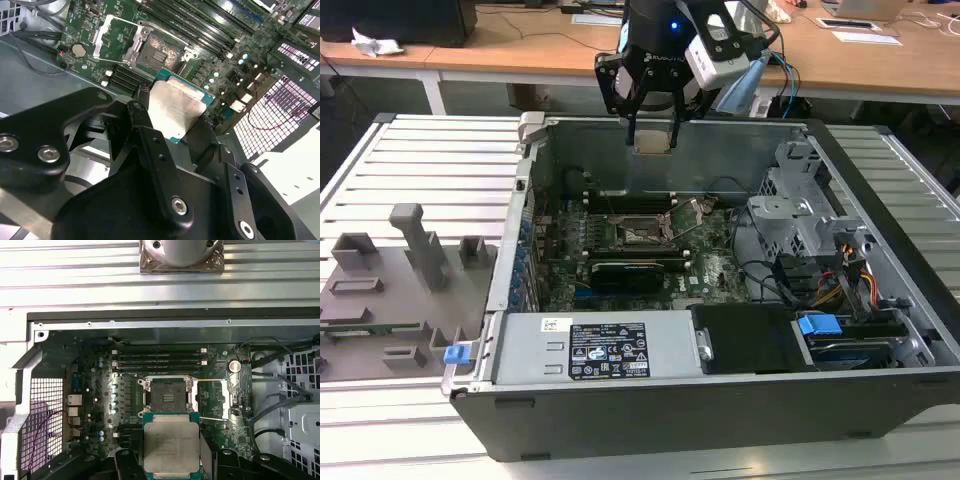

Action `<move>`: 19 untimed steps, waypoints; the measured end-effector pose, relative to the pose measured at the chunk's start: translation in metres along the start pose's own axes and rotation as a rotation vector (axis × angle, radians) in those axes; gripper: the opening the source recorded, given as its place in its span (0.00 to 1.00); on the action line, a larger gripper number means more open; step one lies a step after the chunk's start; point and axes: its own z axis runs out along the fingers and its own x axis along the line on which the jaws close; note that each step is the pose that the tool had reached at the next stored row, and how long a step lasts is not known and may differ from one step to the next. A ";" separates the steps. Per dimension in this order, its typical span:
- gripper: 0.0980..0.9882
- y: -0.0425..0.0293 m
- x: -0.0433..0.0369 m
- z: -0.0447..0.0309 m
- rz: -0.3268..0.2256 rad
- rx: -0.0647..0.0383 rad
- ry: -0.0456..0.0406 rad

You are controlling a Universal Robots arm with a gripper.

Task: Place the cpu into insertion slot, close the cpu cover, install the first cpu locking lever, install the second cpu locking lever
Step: 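Place the cpu into insertion slot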

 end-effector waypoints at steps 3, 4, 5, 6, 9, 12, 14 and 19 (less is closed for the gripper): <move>0.49 0.0000 0.0000 0.0000 0.001 0.000 -0.0001; 0.49 0.0000 0.0000 0.0000 0.002 0.000 -0.0002; 0.49 0.0000 0.0000 0.0000 0.004 0.000 -0.0003; 0.49 0.0000 0.0000 0.0000 0.006 0.000 -0.0006; 0.49 0.0000 0.0001 0.0000 0.020 0.000 -0.0018; 0.49 0.0000 0.0001 0.0001 0.047 -0.001 -0.0043; 0.49 0.0000 0.0002 0.0001 0.057 -0.001 -0.0051; 0.49 0.0000 0.0003 0.0001 0.079 -0.002 -0.0071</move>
